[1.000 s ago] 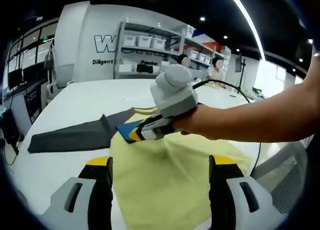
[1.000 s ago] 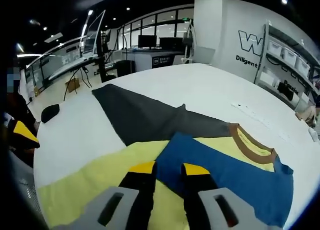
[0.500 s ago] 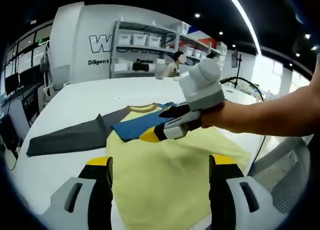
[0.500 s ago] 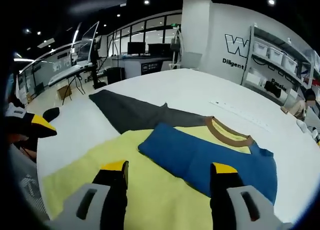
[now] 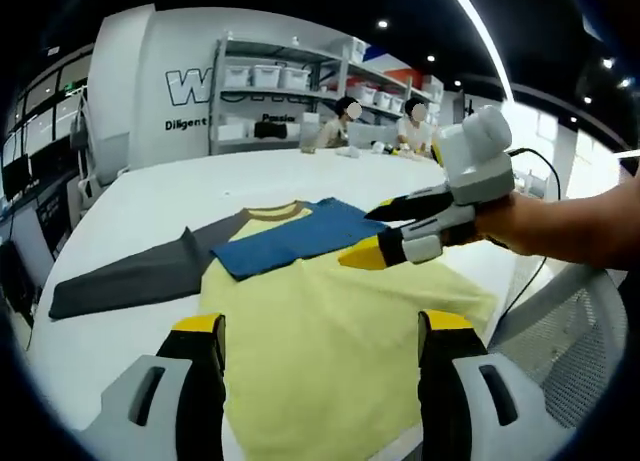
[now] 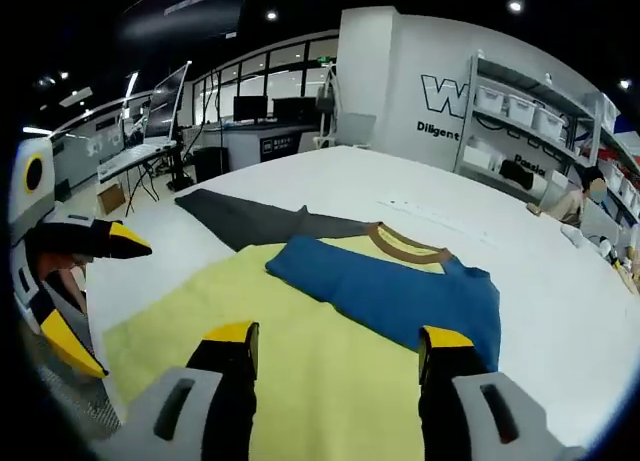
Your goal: Fold the garment on the visible template until the final outline fits inside the template.
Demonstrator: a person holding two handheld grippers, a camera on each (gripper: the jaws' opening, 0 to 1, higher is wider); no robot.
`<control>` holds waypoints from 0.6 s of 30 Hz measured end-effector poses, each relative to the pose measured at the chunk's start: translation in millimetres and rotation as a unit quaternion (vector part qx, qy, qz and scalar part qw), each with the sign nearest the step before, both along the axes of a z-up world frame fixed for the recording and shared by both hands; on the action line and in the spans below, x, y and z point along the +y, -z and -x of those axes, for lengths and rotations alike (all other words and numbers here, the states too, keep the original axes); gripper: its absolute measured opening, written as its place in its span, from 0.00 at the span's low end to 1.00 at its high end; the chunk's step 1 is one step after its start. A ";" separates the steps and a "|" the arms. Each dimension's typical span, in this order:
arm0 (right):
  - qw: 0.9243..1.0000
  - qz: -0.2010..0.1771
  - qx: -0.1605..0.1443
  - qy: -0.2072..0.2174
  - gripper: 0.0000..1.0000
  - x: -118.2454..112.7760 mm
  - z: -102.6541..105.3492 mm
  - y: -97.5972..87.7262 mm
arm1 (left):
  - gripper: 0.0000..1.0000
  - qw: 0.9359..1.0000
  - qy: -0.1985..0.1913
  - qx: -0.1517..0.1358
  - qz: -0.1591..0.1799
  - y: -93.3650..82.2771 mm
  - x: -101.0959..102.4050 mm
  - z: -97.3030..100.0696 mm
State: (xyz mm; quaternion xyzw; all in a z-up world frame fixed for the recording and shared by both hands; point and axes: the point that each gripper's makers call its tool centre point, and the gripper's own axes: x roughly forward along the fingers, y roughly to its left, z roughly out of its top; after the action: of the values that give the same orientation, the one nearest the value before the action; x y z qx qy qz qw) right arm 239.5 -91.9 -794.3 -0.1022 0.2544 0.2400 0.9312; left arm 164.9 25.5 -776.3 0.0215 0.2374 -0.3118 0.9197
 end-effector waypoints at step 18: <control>0.998 -0.028 -0.033 0.041 0.62 -39.5 76.2 -38.2 | 0.74 1.000 -0.010 0.004 0.012 -2.3 3.1 1.0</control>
State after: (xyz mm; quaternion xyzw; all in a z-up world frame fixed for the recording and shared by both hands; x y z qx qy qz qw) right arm 163.3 -131.4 -756.1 -0.0732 0.2201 0.2054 0.9508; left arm 163.8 28.6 -774.0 0.0071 0.2375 -0.3058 0.9220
